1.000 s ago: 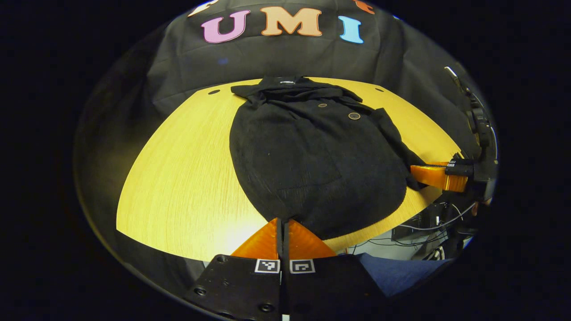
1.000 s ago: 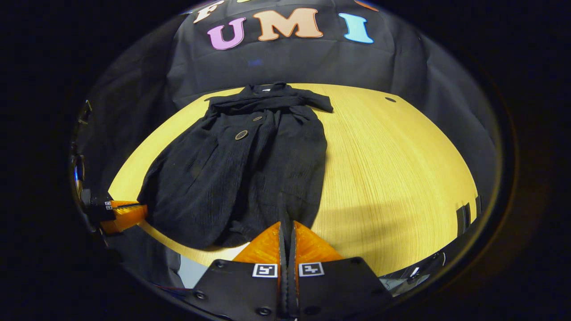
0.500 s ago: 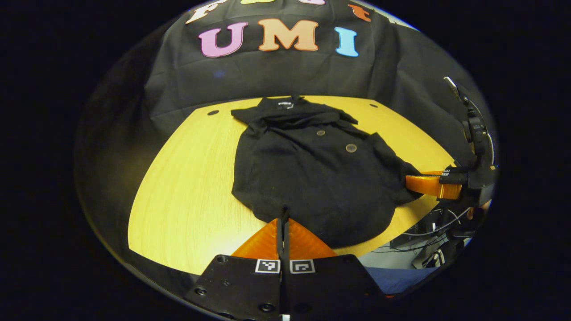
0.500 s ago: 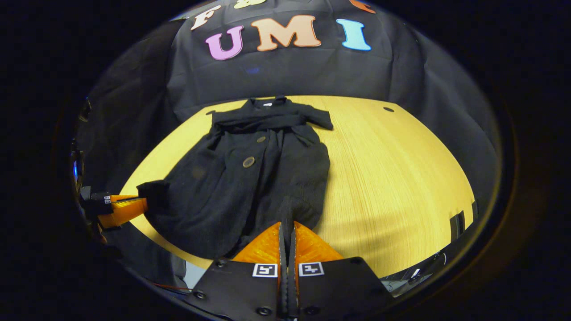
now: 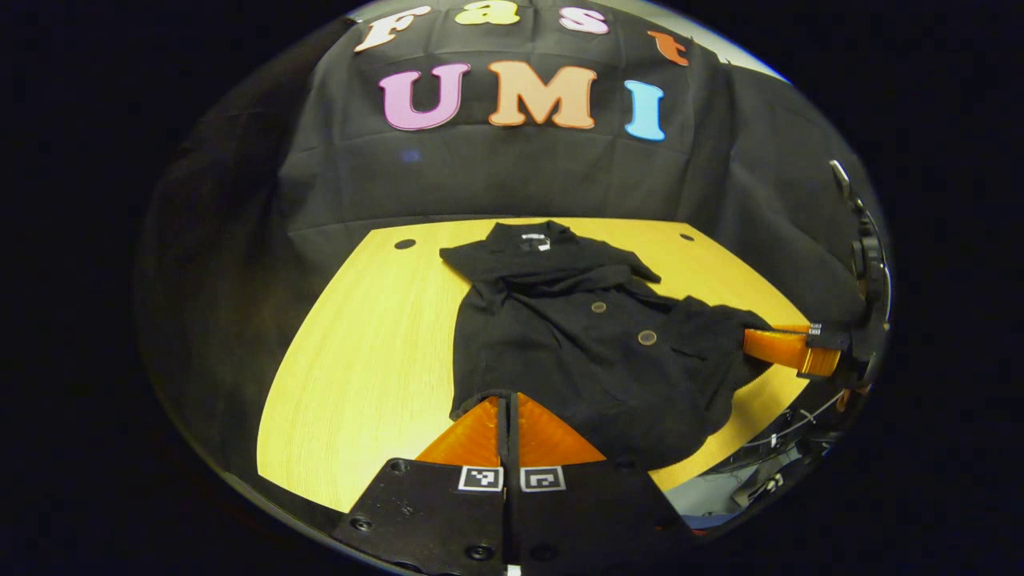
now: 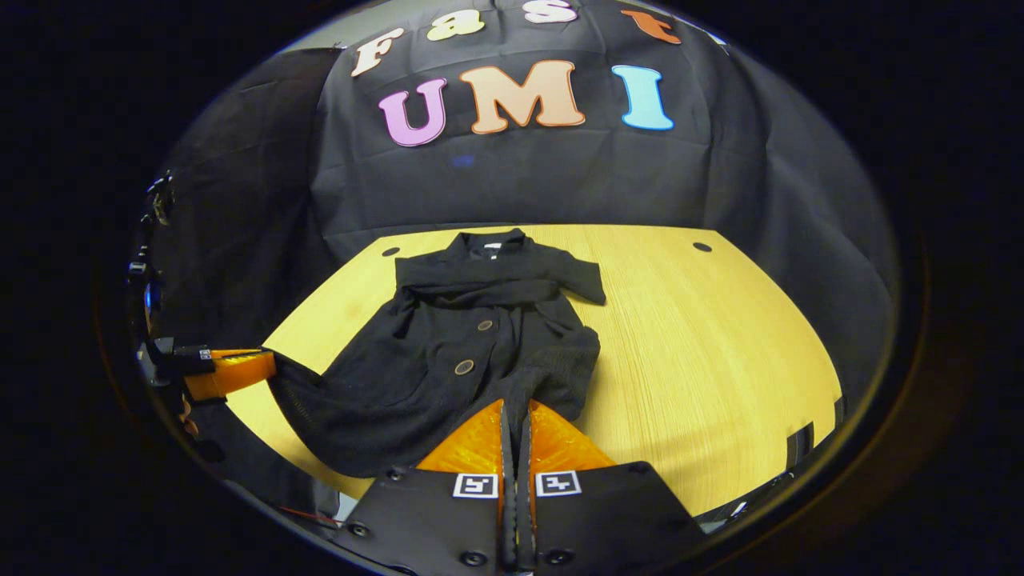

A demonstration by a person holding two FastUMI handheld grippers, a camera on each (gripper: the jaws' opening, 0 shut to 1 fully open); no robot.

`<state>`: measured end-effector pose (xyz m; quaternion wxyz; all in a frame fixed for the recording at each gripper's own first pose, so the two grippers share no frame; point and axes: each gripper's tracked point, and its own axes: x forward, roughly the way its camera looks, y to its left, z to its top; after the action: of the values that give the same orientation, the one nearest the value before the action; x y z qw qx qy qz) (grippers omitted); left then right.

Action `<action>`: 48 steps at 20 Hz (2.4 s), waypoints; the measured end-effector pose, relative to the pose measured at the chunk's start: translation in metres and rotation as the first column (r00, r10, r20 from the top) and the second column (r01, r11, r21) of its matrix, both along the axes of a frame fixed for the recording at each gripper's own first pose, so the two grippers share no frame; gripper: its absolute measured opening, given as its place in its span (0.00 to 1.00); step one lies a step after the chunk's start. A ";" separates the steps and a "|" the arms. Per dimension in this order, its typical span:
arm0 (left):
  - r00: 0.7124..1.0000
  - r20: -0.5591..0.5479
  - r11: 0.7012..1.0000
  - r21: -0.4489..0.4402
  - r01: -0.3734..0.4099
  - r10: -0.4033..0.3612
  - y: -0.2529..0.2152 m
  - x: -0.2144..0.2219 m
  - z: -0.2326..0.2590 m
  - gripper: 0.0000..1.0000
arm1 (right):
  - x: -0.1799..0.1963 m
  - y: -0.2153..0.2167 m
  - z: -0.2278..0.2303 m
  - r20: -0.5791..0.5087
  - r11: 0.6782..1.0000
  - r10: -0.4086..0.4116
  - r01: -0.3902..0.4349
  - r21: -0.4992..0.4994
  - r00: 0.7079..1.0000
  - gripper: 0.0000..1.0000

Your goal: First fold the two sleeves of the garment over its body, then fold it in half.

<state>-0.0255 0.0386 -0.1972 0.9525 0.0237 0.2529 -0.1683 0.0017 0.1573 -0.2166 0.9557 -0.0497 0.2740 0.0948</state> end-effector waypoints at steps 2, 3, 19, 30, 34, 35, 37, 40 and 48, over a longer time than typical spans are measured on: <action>1.000 0.012 0.999 -0.022 -0.027 0.027 0.005 0.015 0.011 0.00 | 0.010 0.006 0.010 0.015 1.000 0.005 -0.005 0.005 1.000 0.03; 0.999 0.023 0.999 -0.032 -0.036 0.037 0.006 0.021 0.017 0.00 | 0.015 0.008 0.017 0.024 1.000 0.006 -0.006 0.004 1.000 0.03; 0.968 0.212 0.991 -0.050 -0.127 0.134 0.022 0.151 0.109 0.00 | 0.143 0.034 0.122 0.162 0.999 0.025 -0.030 0.027 0.987 0.03; 0.951 0.181 0.967 -0.102 -0.234 0.250 0.006 0.253 0.113 0.00 | 0.273 0.034 0.139 0.167 0.998 0.008 -0.017 0.056 0.986 0.03; 0.935 0.173 0.946 -0.152 -0.286 0.310 -0.003 0.298 0.105 0.00 | 0.326 0.038 0.124 0.126 0.998 0.004 -0.012 0.061 0.992 0.02; 0.933 0.169 0.945 -0.140 -0.295 0.317 -0.004 0.307 0.097 0.00 | 0.338 0.039 0.118 0.113 0.998 0.005 -0.013 0.066 0.994 0.02; 0.934 0.160 0.945 -0.120 -0.304 0.321 -0.010 0.326 0.084 0.00 | 0.358 0.042 0.103 0.084 0.997 0.009 -0.014 0.070 0.996 0.03; 0.936 0.149 0.948 -0.077 -0.310 0.319 -0.019 0.350 0.063 0.00 | 0.385 0.040 0.076 0.039 0.997 0.004 -0.007 0.075 0.999 0.03; 0.926 0.088 0.930 -0.059 -0.363 0.368 -0.023 0.381 0.022 0.00 | 0.422 0.035 0.021 -0.051 0.998 0.001 0.002 0.062 0.999 0.02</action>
<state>0.3552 0.0154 -0.1750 0.9786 -0.0355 0.2025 0.0082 0.4241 0.1926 -0.1955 0.9495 -0.0174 0.2953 0.1044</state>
